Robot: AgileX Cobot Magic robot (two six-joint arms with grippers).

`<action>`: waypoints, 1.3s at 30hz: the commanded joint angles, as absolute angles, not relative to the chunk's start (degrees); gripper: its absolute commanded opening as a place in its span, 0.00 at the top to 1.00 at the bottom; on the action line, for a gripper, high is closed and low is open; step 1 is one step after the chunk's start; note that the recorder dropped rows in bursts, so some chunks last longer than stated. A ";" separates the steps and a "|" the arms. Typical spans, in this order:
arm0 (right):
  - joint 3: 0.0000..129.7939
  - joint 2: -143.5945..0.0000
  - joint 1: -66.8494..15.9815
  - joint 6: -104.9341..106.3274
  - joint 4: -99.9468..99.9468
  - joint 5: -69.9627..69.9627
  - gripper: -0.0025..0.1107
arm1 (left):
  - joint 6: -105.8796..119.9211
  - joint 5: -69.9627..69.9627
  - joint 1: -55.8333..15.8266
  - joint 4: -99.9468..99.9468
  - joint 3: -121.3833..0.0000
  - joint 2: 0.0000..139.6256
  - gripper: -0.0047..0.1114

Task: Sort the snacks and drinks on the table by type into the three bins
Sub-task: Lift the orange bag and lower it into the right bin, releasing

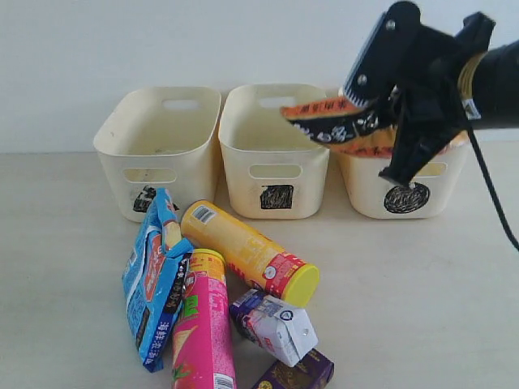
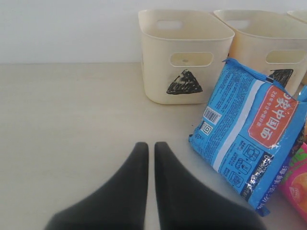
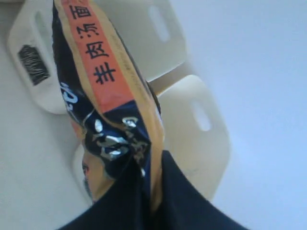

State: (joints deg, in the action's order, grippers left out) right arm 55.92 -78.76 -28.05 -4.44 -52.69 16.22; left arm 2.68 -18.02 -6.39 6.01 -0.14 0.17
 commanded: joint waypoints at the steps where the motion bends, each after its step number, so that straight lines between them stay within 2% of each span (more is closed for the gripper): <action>1: 62.15 -79.97 -26.56 -13.96 -65.25 17.29 0.98 | 2.75 -17.61 -6.26 6.19 0.00 0.00 0.93; 5: 67.26 -84.15 -20.96 -15.38 -65.27 14.19 0.98 | 2.75 -17.61 -6.26 6.19 0.00 0.00 0.93; 12: 75.37 -93.41 -11.64 -24.20 -65.05 0.53 0.98 | 2.75 -17.61 -6.26 6.19 0.00 0.00 0.93; 21: 82.38 -105.16 -8.59 -31.80 -63.99 -3.56 0.98 | 2.75 -17.61 -6.26 6.19 0.00 0.00 0.93; 27: 86.68 -111.85 -8.59 -40.59 -63.36 -0.87 0.97 | 2.75 -17.61 -6.26 6.19 0.00 0.00 0.93; 29: 87.58 -113.28 -8.59 -41.48 -63.36 0.62 0.88 | 2.75 -17.61 -6.26 6.19 0.00 0.00 0.93; 32: 88.07 -113.99 -8.59 -43.15 -63.36 2.22 0.64 | 2.75 -17.61 -6.26 6.19 0.00 0.00 0.93; 34: 88.07 -113.99 -8.59 -44.10 -63.36 2.80 0.45 | 2.75 -17.61 -6.26 6.19 0.00 0.00 0.93; 35: 88.07 -113.89 -8.59 -44.53 -63.36 2.80 0.39 | 2.75 -17.61 -6.26 6.19 0.00 0.00 0.93; 37: 88.07 -113.54 -8.59 -45.84 -63.36 3.70 0.33 | 2.75 -17.61 -6.26 6.19 0.00 0.00 0.93; 39: 88.07 -112.84 -8.59 -47.04 -63.36 5.54 0.34 | 2.75 -17.61 -6.26 6.19 0.00 0.00 0.93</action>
State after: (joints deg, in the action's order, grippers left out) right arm 87.74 -114.21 -8.99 -45.16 -63.63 3.45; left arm 2.68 -18.02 -6.39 6.01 -0.14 0.17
